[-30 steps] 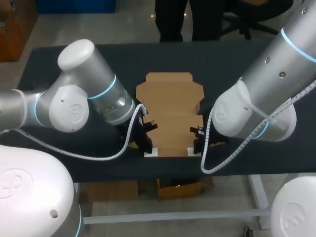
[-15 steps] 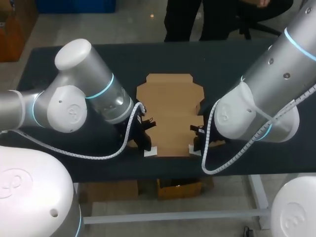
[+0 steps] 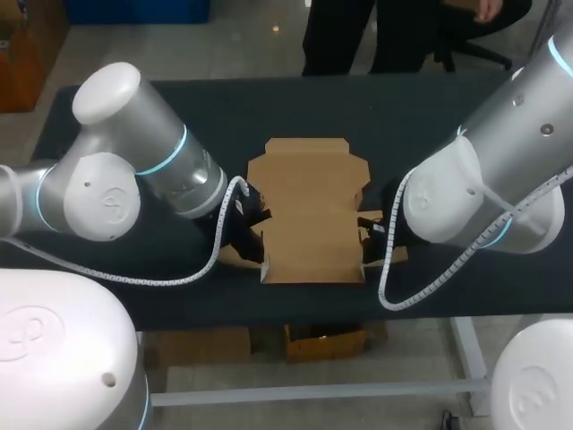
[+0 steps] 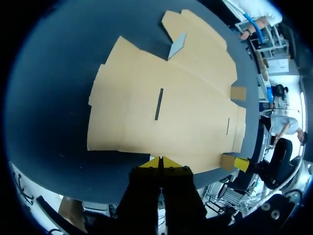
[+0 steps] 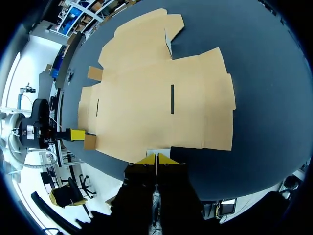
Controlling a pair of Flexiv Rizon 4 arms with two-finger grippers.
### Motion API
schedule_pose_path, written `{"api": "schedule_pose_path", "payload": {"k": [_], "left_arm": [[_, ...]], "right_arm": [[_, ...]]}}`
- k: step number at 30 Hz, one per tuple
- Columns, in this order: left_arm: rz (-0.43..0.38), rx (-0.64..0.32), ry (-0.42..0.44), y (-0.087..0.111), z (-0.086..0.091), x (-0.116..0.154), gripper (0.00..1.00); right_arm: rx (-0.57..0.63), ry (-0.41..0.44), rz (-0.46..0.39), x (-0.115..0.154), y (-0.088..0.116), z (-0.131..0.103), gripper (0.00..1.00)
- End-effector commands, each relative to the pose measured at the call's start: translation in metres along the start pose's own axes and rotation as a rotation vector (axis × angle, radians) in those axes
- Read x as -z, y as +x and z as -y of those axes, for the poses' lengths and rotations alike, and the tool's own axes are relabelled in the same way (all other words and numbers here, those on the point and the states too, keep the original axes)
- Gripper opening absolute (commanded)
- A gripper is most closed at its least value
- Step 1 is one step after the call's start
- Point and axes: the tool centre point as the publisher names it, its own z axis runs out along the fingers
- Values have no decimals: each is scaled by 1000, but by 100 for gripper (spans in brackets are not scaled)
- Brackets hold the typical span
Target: Assemble the packaging by folding the flat box into shape, placing the metal phone stand inside, and closing the box properly
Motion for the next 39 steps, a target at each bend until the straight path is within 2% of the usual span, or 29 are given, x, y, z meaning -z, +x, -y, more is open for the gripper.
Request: {"api": "schedule_pose_path", "payload": {"k": [1, 7, 8, 11, 12, 15, 16, 19, 20, 21, 22, 23, 28, 31, 32, 33, 38, 39], "left_arm": [[-4, 6, 16, -3, 0, 14, 0], [-23, 20, 35, -1, 10, 27, 0], [-27, 23, 38, -1, 12, 29, 3], [-34, 31, 42, 0, 17, 34, 32], [-36, 34, 42, 0, 19, 36, 38], [-42, 38, 43, 0, 26, 39, 47], [-46, 42, 45, 0, 28, 41, 55], [-54, 46, 50, -1, 33, 46, 93], [-56, 47, 51, -1, 35, 47, 100], [-58, 47, 53, -1, 36, 48, 100], [-61, 47, 54, -2, 38, 50, 100], [-65, 47, 55, -1, 40, 51, 100], [-79, 58, 63, -4, 50, 58, 100], [-87, 61, 65, -5, 55, 61, 100], [-90, 62, 66, -6, 57, 62, 100], [-91, 61, 66, -7, 58, 62, 100], [-97, 60, 68, -8, 63, 64, 100], [-99, 60, 69, -9, 64, 64, 100]], "right_arm": [[3, 16, -92, 22, -11, -6, 0], [24, 16, -137, 37, -17, -16, 0], [30, 17, -151, 39, -19, -18, 0], [35, 16, -163, 46, -22, -23, 0], [42, 14, -173, 49, -23, -25, 0], [44, 6, -184, 57, -27, -31, 0], [46, 6, -187, 59, -27, -33, 0], [59, 5, -201, 66, -30, -41, 0], [58, 5, -200, 67, -30, -45, 0], [71, 9, -206, 69, -31, -49, 0], [74, 9, -212, 70, -32, -52, 4], [74, 9, -213, 72, -34, -56, 14], [86, 0, -242, 79, -39, -71, 40], [87, 0, -255, 81, -42, -78, 47], [87, 0, -257, 82, -42, -80, 65], [88, 0, -260, 82, -42, -82, 74], [81, 0, -260, 83, -43, -86, 79], [80, -1, -260, 83, -43, -86, 84]]}}
